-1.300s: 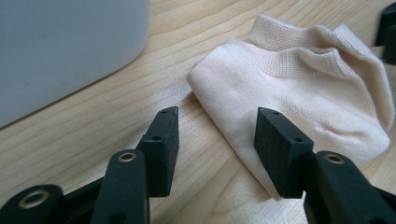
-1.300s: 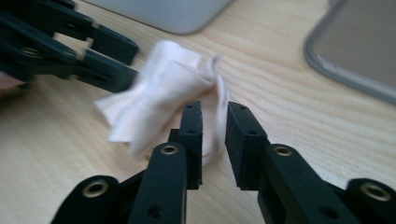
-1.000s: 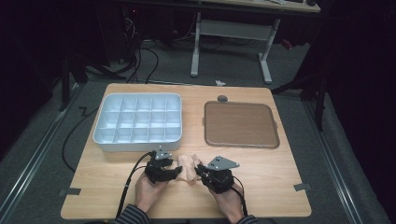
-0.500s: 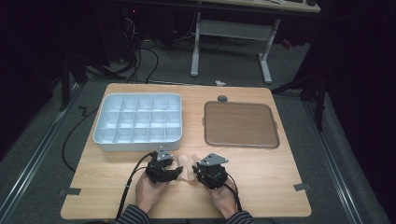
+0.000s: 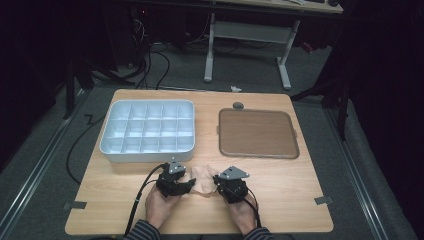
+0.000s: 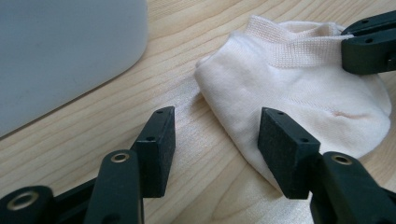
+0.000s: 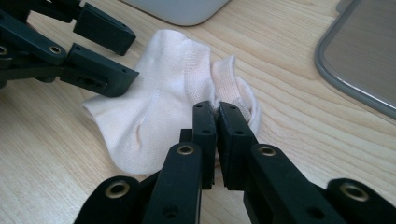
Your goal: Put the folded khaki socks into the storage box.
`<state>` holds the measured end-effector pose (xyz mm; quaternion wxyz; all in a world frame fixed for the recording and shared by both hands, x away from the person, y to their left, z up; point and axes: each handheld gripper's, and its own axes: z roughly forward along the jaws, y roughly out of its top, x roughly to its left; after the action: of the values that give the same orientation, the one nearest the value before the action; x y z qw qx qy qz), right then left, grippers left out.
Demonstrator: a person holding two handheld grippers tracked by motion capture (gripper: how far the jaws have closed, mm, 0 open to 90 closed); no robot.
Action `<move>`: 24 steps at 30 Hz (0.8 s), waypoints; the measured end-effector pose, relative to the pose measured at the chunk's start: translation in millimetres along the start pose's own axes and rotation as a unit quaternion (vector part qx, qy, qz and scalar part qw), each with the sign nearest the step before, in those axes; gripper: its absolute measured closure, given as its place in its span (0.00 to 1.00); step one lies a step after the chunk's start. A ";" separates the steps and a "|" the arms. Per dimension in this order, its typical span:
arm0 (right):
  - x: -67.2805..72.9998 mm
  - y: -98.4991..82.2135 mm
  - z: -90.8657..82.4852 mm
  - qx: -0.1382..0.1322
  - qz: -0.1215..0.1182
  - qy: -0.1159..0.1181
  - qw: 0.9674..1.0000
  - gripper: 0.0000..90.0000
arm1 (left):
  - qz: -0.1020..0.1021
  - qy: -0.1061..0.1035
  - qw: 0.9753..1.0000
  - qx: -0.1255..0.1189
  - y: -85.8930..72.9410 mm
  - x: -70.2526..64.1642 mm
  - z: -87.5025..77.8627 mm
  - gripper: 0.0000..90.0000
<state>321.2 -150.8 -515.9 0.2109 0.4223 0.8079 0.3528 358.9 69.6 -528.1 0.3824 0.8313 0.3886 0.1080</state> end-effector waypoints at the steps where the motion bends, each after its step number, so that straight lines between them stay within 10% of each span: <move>1: 0.0 0.0 0.0 0.000 0.000 0.000 1.000 0.96 | 0.000 0.001 1.000 0.000 0.0 -0.3 0.0 0.52; 13: -1.0 -8.2 6.3 0.007 -0.001 -0.008 1.000 0.88 | -0.007 -0.004 1.000 -0.002 -0.8 1.0 -0.7 0.51; 24: -0.3 -5.9 -13.4 -0.028 0.015 0.008 0.999 0.84 | -0.062 -0.035 0.997 -0.016 6.5 15.5 -14.7 0.51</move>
<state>309.7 -158.7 -511.5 0.2112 0.4253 0.7932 0.3812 366.0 86.3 -515.2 0.4152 0.8026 0.4240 0.0611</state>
